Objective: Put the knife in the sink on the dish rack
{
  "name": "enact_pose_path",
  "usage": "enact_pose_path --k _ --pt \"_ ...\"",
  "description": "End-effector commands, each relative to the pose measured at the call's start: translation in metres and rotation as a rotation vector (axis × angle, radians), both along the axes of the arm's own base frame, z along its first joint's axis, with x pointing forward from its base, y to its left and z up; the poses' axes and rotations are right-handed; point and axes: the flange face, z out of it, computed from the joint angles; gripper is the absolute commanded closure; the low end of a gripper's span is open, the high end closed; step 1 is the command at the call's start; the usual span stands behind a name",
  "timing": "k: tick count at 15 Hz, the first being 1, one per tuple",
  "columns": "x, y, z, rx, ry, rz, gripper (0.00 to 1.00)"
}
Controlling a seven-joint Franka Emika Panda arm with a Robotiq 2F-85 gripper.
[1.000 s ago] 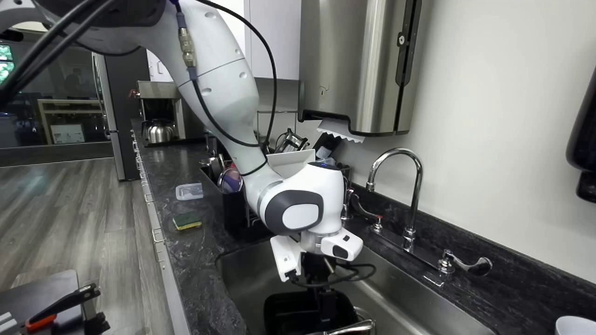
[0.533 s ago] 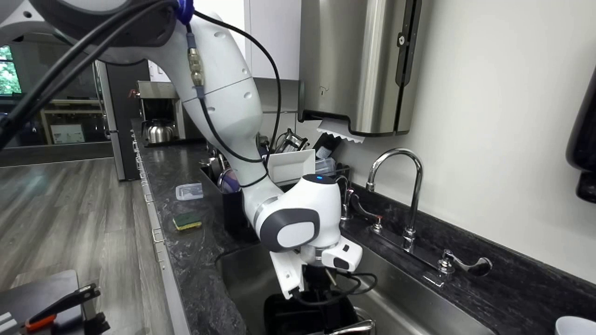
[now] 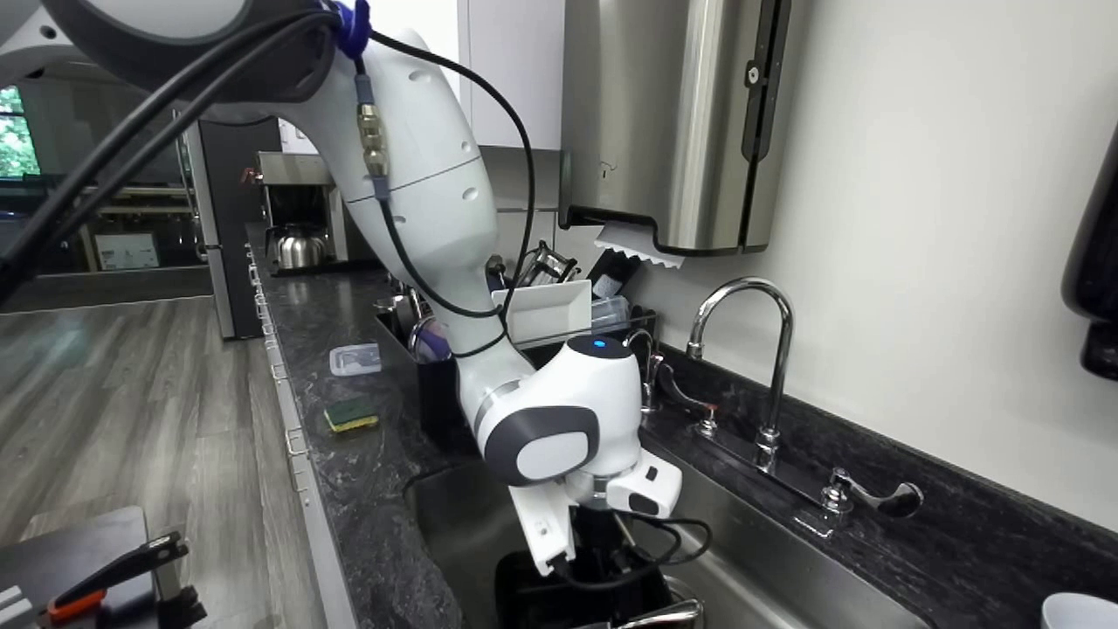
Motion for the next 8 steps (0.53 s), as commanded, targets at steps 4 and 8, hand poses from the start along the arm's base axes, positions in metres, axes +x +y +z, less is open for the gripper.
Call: enact_pose_path --k 4,8 --pt "0.0025 -0.0128 -0.0001 0.018 -0.119 -0.096 0.00" --pt "0.0013 -0.0139 -0.0050 0.005 -0.164 -0.124 0.00"
